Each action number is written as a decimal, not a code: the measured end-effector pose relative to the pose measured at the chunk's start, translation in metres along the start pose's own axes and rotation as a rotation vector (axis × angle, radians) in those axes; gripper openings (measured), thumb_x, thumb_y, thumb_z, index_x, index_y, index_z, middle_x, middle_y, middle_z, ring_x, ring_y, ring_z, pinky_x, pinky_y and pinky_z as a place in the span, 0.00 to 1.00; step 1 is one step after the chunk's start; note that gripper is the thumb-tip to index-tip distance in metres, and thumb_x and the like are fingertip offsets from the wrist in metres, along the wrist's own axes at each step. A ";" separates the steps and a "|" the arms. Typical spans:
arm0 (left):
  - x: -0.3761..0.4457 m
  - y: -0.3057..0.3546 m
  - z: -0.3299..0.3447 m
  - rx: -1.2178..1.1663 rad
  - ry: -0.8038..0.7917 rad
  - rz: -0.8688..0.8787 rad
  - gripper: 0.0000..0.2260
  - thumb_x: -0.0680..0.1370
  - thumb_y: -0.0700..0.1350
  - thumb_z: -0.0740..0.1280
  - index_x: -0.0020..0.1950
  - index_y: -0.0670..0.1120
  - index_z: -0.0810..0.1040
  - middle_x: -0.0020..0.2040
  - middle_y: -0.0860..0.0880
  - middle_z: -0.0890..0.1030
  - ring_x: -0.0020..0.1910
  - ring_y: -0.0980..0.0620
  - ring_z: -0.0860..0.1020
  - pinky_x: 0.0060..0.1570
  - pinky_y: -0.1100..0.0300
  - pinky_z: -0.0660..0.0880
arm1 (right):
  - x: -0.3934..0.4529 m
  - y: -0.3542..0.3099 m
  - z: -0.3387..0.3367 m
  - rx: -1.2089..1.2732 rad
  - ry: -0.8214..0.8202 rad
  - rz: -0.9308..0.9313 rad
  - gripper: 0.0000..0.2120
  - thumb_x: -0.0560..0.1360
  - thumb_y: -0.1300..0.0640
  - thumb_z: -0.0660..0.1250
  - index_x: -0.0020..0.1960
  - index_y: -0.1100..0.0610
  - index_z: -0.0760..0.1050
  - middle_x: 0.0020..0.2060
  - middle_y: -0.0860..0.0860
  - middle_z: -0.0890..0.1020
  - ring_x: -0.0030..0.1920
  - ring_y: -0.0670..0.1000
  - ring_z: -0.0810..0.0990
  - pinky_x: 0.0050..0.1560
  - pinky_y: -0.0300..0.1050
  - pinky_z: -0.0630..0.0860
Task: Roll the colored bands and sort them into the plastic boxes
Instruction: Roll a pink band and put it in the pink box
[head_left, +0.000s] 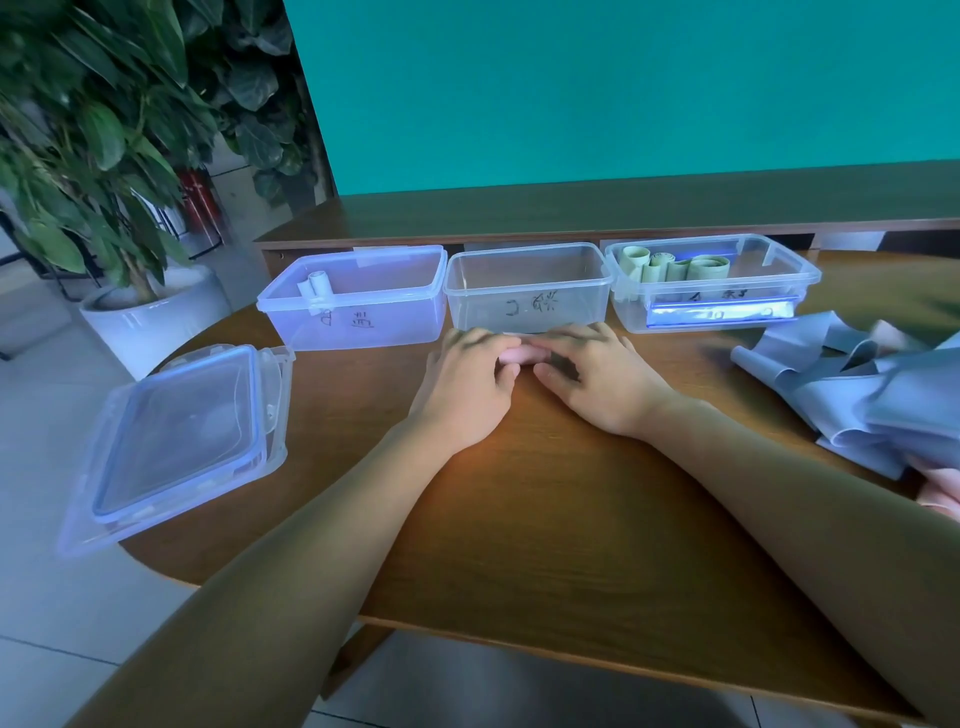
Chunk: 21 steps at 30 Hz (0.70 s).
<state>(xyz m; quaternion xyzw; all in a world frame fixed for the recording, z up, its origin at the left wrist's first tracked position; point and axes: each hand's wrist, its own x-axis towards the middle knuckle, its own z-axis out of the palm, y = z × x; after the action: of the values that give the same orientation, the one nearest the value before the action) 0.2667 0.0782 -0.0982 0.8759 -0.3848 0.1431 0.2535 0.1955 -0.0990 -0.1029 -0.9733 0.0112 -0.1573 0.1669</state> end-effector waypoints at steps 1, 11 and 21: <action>0.002 -0.002 0.002 0.010 -0.007 0.003 0.16 0.82 0.45 0.63 0.67 0.61 0.77 0.61 0.51 0.77 0.64 0.48 0.70 0.65 0.48 0.70 | 0.002 0.000 0.000 -0.015 -0.003 0.005 0.21 0.83 0.44 0.57 0.76 0.40 0.66 0.71 0.45 0.70 0.71 0.53 0.64 0.72 0.57 0.62; 0.013 -0.011 0.011 0.070 -0.057 0.028 0.16 0.84 0.46 0.59 0.70 0.57 0.75 0.62 0.50 0.70 0.63 0.48 0.67 0.66 0.51 0.68 | 0.011 0.003 0.003 0.047 0.065 -0.094 0.18 0.81 0.54 0.62 0.70 0.47 0.75 0.62 0.48 0.77 0.61 0.55 0.75 0.65 0.58 0.73; 0.015 -0.010 0.010 -0.015 0.019 -0.067 0.12 0.81 0.45 0.67 0.65 0.49 0.75 0.58 0.47 0.79 0.58 0.49 0.76 0.53 0.57 0.74 | 0.024 0.003 0.004 0.049 0.086 -0.021 0.17 0.81 0.55 0.65 0.70 0.52 0.75 0.62 0.51 0.80 0.61 0.54 0.77 0.63 0.54 0.75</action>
<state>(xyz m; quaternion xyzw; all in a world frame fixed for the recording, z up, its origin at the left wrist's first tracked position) 0.2843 0.0697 -0.1028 0.8849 -0.3541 0.1398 0.2685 0.2194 -0.1020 -0.1002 -0.9612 0.0044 -0.2011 0.1886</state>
